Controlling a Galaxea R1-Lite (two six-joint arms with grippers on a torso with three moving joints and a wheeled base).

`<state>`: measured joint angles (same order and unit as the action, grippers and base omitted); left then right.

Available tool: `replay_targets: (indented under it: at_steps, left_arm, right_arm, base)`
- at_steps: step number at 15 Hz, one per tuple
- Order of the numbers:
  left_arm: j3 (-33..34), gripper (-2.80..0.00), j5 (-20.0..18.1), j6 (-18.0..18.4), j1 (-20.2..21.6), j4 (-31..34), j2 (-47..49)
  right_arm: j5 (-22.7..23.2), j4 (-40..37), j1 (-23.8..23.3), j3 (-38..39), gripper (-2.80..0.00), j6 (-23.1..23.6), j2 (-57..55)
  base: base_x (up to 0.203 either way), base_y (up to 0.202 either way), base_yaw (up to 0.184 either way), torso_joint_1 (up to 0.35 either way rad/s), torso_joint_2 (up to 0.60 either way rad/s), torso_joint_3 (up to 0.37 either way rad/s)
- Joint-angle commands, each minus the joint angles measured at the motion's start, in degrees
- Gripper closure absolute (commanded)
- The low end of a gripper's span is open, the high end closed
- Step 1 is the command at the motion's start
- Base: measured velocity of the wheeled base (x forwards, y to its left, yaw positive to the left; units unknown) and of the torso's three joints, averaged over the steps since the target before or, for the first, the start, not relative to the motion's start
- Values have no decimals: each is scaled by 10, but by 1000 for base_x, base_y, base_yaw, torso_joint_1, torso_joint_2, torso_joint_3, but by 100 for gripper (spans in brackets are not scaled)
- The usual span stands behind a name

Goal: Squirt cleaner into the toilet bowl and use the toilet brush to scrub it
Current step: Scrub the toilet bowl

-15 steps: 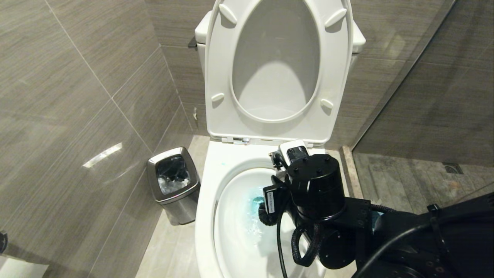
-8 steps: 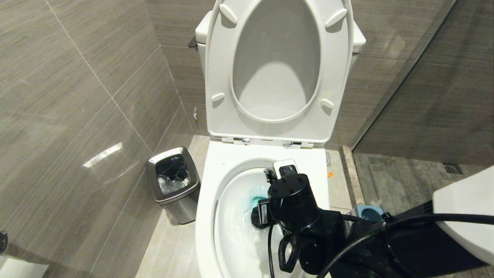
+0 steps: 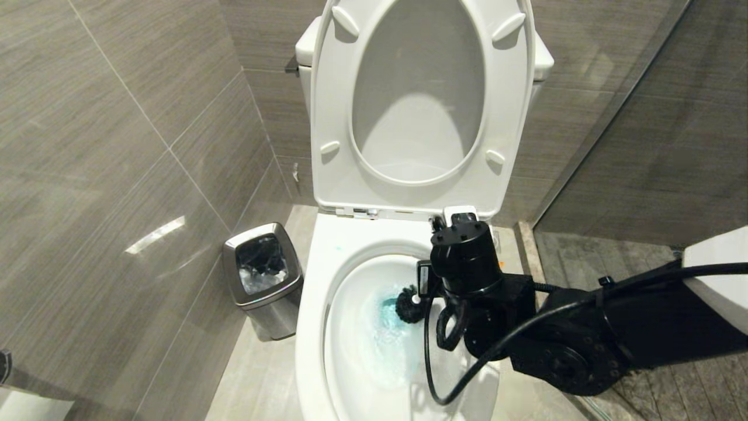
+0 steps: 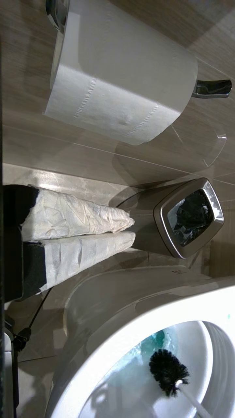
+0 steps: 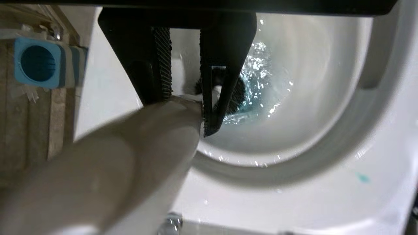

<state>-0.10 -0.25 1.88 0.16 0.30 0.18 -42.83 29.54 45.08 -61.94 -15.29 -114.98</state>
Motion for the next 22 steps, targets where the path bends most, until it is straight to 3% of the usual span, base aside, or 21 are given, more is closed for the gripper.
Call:
replay_targets:
  at_steps: [1, 7, 11, 15, 22]
  left_arm:
    - [0, 0, -3, 7, 0, 0, 0]
    - [1, 0, -5, 11, 0, -1, 0]
    - [1, 0, -5, 11, 0, -1, 0]
    - [1, 0, -5, 11, 0, -1, 0]
    - [0, 0, -5, 11, 0, 2, 0]
  right_arm:
    - [0, 4, -2, -80, 0, 3, -55]
    - [26, 4, 17, -295, 0, 55, -165]
    - [34, -4, 70, -309, 0, 64, -168]
    - [34, -5, 111, -214, 0, 42, -128]
    - [34, -4, 122, 77, 0, 30, 52]
  base:
    - [0, 0, 0, 0, 0, 0]
    - [0, 0, 0, 0, 0, 0]
    - [0, 0, 0, 0, 0, 0]
    - [0, 0, 0, 0, 0, 0]
    - [0, 0, 0, 0, 0, 0]
